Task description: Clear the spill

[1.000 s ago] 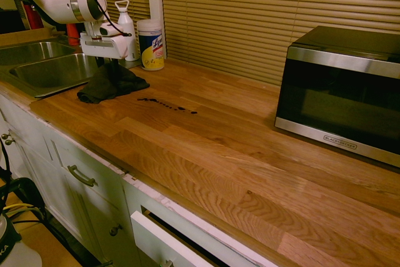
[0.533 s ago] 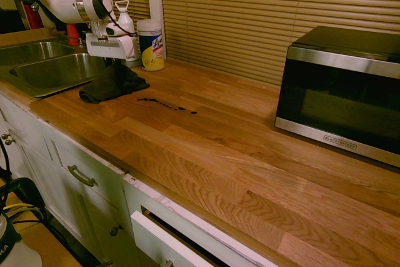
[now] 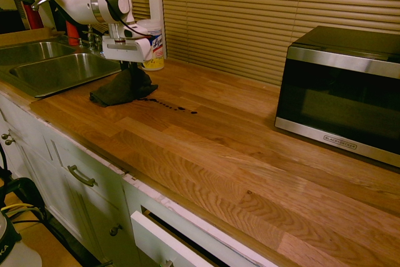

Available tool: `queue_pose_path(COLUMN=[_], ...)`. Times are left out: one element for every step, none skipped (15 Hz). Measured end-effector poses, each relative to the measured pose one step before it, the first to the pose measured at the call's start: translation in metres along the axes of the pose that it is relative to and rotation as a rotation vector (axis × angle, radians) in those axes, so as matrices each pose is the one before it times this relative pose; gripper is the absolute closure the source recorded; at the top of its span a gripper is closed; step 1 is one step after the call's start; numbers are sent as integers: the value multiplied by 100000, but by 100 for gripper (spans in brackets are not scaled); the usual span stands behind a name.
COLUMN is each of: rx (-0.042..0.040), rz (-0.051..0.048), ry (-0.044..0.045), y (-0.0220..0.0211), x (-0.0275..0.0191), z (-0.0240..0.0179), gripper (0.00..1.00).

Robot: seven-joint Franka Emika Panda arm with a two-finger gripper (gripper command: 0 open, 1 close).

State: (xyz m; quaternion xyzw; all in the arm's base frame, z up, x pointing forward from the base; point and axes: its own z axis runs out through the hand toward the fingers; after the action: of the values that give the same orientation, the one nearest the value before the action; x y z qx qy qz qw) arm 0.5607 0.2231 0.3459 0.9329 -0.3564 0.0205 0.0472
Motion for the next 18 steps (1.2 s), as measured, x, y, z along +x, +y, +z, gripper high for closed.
queue_pose_path(rx=[-283, -264, -260, -489, -460, -367, -259, -367, -293, -55, 179, 46, -40, 361, -181, -253, -135, -148], rz=[882, 1028, 961, 1266, 1318, 1311, 1351, 1433, 1168, 1043, 1086, 1278, 1302, 983, 1083, 1247, 1166, 1044], ry=[-101, 61, -24, -100, -104, -129, -58, -48, -66, -76, -60, -15, -67, -208, -273, -260, -279, -295], y=[833, 860, 889, 1028, 1048, 1067, 1079, 908, 796, 671, 643, 646, 805, 883, 1094, 1261, 1268, 1098], x=[789, 869, 965, 1181, 1217, 1261, 1275, 1199, 1132, 941, 733, 622, 695, 675, 764, 905, 867, 702], z=[136, 128, 132, 126, 155, 199, 168, 169, 181, 163, 145, 125, 168, 147, 164, 212, 195, 184], gripper=[100, 100, 100, 100, 100, 100, 100, 100, 100, 100, 100, 100, 100, 100, 100, 100, 100, 100])
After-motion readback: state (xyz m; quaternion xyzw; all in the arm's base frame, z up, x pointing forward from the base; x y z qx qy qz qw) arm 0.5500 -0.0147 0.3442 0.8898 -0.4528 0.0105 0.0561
